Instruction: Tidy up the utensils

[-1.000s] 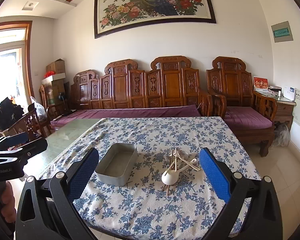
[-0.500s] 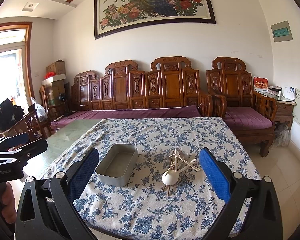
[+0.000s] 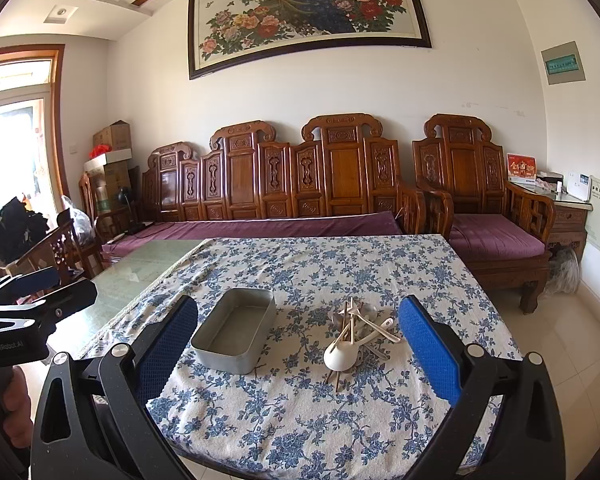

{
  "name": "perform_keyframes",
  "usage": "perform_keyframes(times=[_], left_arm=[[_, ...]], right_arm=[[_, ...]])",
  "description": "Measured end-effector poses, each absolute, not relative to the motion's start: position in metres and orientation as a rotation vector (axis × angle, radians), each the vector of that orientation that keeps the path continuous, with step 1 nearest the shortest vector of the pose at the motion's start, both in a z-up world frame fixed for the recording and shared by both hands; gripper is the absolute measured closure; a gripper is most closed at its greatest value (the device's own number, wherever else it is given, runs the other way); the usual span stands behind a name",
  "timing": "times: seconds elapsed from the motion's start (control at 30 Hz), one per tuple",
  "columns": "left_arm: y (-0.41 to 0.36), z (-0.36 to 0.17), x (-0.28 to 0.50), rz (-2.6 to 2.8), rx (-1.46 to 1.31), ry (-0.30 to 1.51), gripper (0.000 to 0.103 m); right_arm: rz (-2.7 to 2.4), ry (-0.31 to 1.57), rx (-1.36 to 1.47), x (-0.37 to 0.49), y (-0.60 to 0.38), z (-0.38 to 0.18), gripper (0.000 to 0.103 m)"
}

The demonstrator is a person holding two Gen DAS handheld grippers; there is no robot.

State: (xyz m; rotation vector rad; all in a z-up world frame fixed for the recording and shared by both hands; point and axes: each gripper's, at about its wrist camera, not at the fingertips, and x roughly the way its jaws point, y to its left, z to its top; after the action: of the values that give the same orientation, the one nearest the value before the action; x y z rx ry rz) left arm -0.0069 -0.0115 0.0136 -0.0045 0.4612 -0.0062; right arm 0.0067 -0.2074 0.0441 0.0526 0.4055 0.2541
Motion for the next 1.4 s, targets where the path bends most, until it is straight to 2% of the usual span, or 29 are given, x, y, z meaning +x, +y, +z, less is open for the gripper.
perform_keyframes(times=[0.23,0.5,0.97,1.4], left_arm=[[-0.011,0.008,-0.001,-0.011,-0.001,0.482,0.007],[-0.006,-0.022,0.029,-0.035,0.013,0.565,0.007],[-0.020,-0.059,0.097,-0.113,0.048,0.648,0.007],[-0.032,-0.095,0.154,-0.175,0.050,0.728,0.008]], right_arm=[[0.253,0.420,0.056,0.011,-0.210,0.043,0.002],[0.238,0.467,0.045,0.041,-0.219,0.014,0.004],[0.228,0.555,0.046,0.129,-0.243,-0.035,0.029],[0.228,0.680,0.070,0.214,-0.264,-0.089,0.058]])
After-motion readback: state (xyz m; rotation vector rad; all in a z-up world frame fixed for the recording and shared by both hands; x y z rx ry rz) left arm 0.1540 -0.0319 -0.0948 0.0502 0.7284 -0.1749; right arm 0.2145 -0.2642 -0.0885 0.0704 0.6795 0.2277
